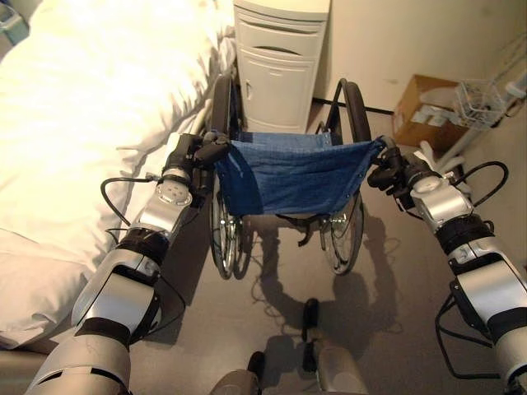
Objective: Push the wheelchair next to the bed
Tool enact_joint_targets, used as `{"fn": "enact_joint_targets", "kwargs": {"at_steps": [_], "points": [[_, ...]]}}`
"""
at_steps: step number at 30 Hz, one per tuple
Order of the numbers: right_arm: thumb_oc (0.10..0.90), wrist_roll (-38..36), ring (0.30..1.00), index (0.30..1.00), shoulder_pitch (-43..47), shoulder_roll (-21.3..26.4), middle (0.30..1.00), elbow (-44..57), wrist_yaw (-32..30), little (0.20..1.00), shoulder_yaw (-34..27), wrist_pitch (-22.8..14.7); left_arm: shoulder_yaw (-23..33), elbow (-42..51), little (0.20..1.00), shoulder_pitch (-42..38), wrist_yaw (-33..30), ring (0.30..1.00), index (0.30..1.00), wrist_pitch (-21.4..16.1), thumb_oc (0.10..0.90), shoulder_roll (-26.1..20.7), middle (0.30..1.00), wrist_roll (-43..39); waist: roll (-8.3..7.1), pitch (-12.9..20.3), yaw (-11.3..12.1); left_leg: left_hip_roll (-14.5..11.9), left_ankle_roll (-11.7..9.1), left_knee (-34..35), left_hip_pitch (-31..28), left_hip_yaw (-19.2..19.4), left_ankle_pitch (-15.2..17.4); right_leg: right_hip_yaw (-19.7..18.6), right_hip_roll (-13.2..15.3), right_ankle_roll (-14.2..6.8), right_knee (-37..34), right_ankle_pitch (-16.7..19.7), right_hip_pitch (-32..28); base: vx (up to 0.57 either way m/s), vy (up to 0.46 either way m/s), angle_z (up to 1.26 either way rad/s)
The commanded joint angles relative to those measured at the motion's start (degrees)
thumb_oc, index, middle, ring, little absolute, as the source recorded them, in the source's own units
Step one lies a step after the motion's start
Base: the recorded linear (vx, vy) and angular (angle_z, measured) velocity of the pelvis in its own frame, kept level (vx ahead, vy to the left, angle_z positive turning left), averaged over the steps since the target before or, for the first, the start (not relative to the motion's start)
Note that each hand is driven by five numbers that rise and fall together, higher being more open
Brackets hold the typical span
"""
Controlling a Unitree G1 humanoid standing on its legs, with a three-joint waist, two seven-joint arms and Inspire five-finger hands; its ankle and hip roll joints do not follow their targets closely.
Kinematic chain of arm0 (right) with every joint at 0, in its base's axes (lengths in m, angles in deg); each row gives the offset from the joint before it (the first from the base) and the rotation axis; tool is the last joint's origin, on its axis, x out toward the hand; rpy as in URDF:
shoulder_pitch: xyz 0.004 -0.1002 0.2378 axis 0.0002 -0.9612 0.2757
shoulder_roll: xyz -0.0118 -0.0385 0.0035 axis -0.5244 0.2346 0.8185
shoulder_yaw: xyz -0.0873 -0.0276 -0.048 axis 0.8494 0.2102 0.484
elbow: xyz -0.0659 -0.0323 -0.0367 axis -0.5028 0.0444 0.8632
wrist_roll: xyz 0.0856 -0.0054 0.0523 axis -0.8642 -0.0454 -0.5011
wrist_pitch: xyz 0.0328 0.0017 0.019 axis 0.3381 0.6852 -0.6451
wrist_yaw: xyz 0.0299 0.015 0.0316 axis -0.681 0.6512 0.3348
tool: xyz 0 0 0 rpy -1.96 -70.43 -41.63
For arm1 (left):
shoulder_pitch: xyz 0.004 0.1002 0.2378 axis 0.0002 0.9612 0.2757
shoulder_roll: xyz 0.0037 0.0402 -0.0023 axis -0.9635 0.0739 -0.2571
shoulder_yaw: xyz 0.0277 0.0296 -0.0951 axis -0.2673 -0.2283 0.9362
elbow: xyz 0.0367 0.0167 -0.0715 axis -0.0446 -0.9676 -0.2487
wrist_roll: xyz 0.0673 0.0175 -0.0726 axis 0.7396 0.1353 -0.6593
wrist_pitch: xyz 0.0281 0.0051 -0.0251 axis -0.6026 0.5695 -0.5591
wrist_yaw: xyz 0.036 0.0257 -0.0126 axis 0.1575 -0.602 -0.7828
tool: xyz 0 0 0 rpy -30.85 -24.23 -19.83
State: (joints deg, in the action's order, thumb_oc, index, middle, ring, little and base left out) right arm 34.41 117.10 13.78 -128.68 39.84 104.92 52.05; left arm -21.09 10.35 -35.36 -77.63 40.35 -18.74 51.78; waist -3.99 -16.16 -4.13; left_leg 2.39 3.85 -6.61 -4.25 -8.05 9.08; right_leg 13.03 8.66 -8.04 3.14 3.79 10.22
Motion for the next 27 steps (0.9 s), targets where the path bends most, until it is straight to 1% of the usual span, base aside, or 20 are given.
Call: {"fn": "enact_joint_targets", "kwargs": {"at_steps": [1,3,4,5,6,7,9,10,11,12,13,14,16,17,18,21,22,23,24,27], "points": [[0.400,-3.5,0.300,0.300,0.3,-6.3,0.300,1.0,8.2,0.300,7.5,-8.7,-1.9,-1.6,0.300,2.9,-0.3,0.300,0.300,-1.2,0.400,2.0,0.300,4.2,-0.32,-0.9,3.9,-0.7,-4.9,-6.4,-1.4,11.2,-1.1,0.0,0.2,2.9,-0.4,6.4,-0.1,0.28,-0.149,0.81],[0.400,-2.3,0.300,0.300,0.2,-6.4,0.300,0.2,8.8,0.300,7.7,-10.1,-2.0,-2.7,0.300,2.5,-0.7,0.300,0.300,-1.5,0.400,2.2,0.300,3.7,-0.23,-0.4,3.3,-1.8,-6.0,-7.9,-2.4,11.5,-2.4,0.7,0.1,3.4,-0.4,6.1,-0.7,0.23,-0.066,0.83],[0.400,-2.1,0.300,0.300,0.0,-6.2,0.300,-0.8,8.8,0.300,8.2,-12.1,-2.1,-3.8,0.300,2.7,-1.1,0.300,0.300,-2.4,0.400,2.4,0.300,3.1,0.35,0.3,2.8,-3.2,-7.4,-9.0,-3.9,11.5,-5.3,2.0,-0.1,3.9,0.6,5.7,-0.5,0.21,-0.011,0.62],[0.400,-1.7,0.300,0.300,-0.1,-5.9,0.300,-0.8,9.0,0.300,8.4,-12.8,-2.1,-4.2,0.300,2.8,-1.3,0.300,0.300,-2.6,0.400,2.2,0.300,2.6,0.67,0.9,2.5,-4.4,-8.4,-10.8,-4.3,11.7,-8.3,2.9,-0.2,4.7,1.3,5.0,-0.7,0.17,-0.003,0.45],[0.400,-1.6,0.300,0.300,-0.1,-5.9,0.300,-0.8,9.1,0.300,8.4,-12.8,-2.1,-4.3,0.300,2.8,-1.3,0.300,0.300,-2.6,0.400,2.3,0.300,2.5,0.72,0.9,2.5,-4.8,-8.7,-11.5,-3.9,11.8,-9.4,3.1,-0.4,5.0,1.2,4.7,-1.0,0.20,-0.028,0.24],[0.400,-1.7,0.300,0.300,0.0,-5.6,0.300,-0.8,9.0,0.300,8.6,-13.3,-1.9,-4.5,0.300,3.0,-1.2,0.300,0.300,-2.7,0.400,2.4,0.300,2.7,0.63,1.0,3.0,-6.4,-9.8,-13.3,-2.2,12.2,-12.9,4.0,-0.8,5.8,0.6,4.0,-2.7,0.17,-0.026,0.03],[0.400,-1.7,0.300,0.300,0.3,-5.3,0.300,-1.4,9.4,0.300,8.7,-14.0,-1.4,-4.0,0.300,3.8,-1.3,0.300,0.300,-2.9,0.400,2.7,0.300,3.6,0.47,0.8,3.9,-7.4,-10.1,-11.8,-0.5,12.4,-14.3,4.2,-1.2,5.9,-0.5,3.8,-4.7,0.16,0.013,-0.13],[0.400,-1.9,0.300,0.300,0.6,-5.2,0.300,-1.6,9.5,0.300,8.8,-14.2,-1.1,-3.6,0.300,4.1,-1.4,0.300,0.300,-2.9,0.400,2.7,0.300,3.9,0.61,0.4,4.5,-7.9,-10.3,-9.7,0.5,12.4,-15.6,3.9,-1.7,5.7,-1.3,3.7,-6.0,0.14,0.071,-0.23],[0.400,-1.9,0.300,0.300,1.3,-5.2,0.300,-1.4,9.3,0.300,8.9,-13.7,-0.7,-3.1,0.300,4.3,-1.4,0.300,0.300,-2.9,0.400,2.6,0.300,4.2,0.86,-0.3,5.6,-8.3,-10.7,-6.8,2.9,12.4,-18.0,3.2,-2.4,5.5,-2.4,3.2,-8.2,0.18,0.114,-0.16],[0.400,-2.1,0.300,0.300,2.1,-5.5,0.300,-1.4,8.6,0.300,9.2,-13.3,-0.6,-2.3,0.300,4.7,-1.6,0.300,0.300,-2.9,0.400,2.3,0.300,4.2,1.12,-2.1,7.8,-8.3,-11.4,-4.7,8.3,11.9,-20.9,1.2,-2.9,5.2,-4.2,2.2,-12.5,0.21,0.146,-0.09],[0.400,-1.7,0.300,0.300,2.7,-6.1,0.300,-1.5,8.1,0.300,9.1,-12.9,-0.6,-1.6,0.300,5.0,-1.8,0.300,0.300,-2.5,0.400,2.1,0.300,4.2,1.58,-3.0,9.5,-7.7,-11.8,-2.4,13.1,10.6,-23.4,-0.2,-3.5,5.2,-5.1,1.4,-14.7,0.25,0.139,-0.11],[0.400,-1.8,0.300,0.300,2.9,-6.3,0.300,-1.6,8.1,0.300,9.1,-12.5,-0.5,-0.7,0.300,5.7,-1.9,0.300,0.300,-1.8,0.400,1.7,0.300,3.8,1.89,-4.0,10.7,-7.8,-12.0,-2.3,15.7,10.3,-24.6,-1.1,-3.7,5.5,-5.9,0.7,-16.7,0.20,0.099,-0.33],[0.400,-1.4,0.300,0.300,2.8,-6.2,0.300,-1.7,8.6,0.300,8.6,-12.2,-0.4,-0.1,0.300,6.3,-1.3,0.300,0.300,-0.9,0.400,1.3,0.300,3.7,1.97,-4.6,11.1,-7.9,-11.8,-4.4,16.6,10.9,-23.9,-0.9,-2.9,5.5,-6.2,0.4,-17.6,0.13,0.083,-0.87],[0.400,-1.1,0.300,0.300,2.7,-6.3,0.300,-1.9,8.9,0.300,8.3,-12.3,-0.2,-0.1,0.300,6.5,-0.6,0.300,0.300,-0.6,0.400,0.9,0.300,3.9,1.99,-4.4,11.0,-7.5,-11.1,-3.8,15.1,11.4,-21.8,-0.4,-2.3,5.2,-6.0,0.3,-17.2,0.10,0.141,-1.33],[0.400,-0.3,0.300,0.300,2.0,-6.8,0.300,-2.1,8.9,0.300,8.2,-12.5,-0.4,-0.9,0.300,6.0,0.3,0.300,0.300,-0.4,0.400,0.2,0.300,3.6,2.29,-3.9,10.8,-6.8,-10.2,-0.6,12.6,11.7,-18.7,0.3,-1.8,4.6,-5.1,0.2,-16.7,0.08,0.146,-1.23],[0.400,0.2,0.300,0.300,1.0,-6.8,0.300,-2.2,8.2,0.300,8.9,-12.4,-1.0,-2.2,0.300,5.0,1.6,0.300,0.300,-0.3,0.400,-0.5,0.300,2.8,2.93,-2.4,10.0,-5.7,-9.4,4.1,8.6,11.6,-17.0,0.1,-2.0,4.5,-5.4,0.4,-16.2,0.04,0.154,0.00],[0.400,0.2,0.300,0.300,1.3,-6.6,0.300,-2.6,8.0,0.300,8.7,-12.2,-1.3,-2.2,0.361,4.5,1.7,0.361,0.361,-0.2,0.441,-0.5,0.361,2.7,3.07,-2.0,9.9,-5.3,-9.0,4.8,7.9,11.1,-16.4,-0.1,-2.0,4.4,-5.2,0.4,-15.4,-0.06,0.090,0.36],[0.574,-0.1,0.561,0.561,1.8,-6.4,0.561,-2.6,7.8,0.561,8.6,-11.6,-1.5,-1.9,0.705,4.0,1.7,0.705,0.705,0.3,0.670,-0.4,0.705,2.8,3.19,-1.9,9.9,-5.2,-8.8,5.3,7.5,11.0,-16.1,0.0,-1.9,4.3,-5.0,0.4,-14.9,-0.07,0.048,0.01],[0.800,-0.3,0.900,0.900,1.9,-6.2,0.900,-2.7,7.6,0.900,8.6,-11.4,-1.7,-2.1,0.900,3.7,1.6,0.900,0.900,0.8,0.800,0.0,0.900,2.8,3.26,-1.7,9.7,-5.1,-8.7,5.8,7.2,11.2,-15.9,0.3,-1.9,4.2,-5.0,0.3,-14.6,-0.04,0.024,-0.25],[0.800,-0.2,0.900,0.900,2.2,-5.4,0.900,-1.6,8.3,0.900,8.9,-10.2,-2.0,-2.0,0.900,4.2,1.7,0.900,0.900,1.4,0.800,0.3,0.900,3.0,3.11,-1.0,9.6,-4.5,-8.2,6.5,6.4,10.8,-15.5,0.1,-2.1,4.2,-5.4,0.1,-15.0,-0.01,0.037,-0.12]]}}
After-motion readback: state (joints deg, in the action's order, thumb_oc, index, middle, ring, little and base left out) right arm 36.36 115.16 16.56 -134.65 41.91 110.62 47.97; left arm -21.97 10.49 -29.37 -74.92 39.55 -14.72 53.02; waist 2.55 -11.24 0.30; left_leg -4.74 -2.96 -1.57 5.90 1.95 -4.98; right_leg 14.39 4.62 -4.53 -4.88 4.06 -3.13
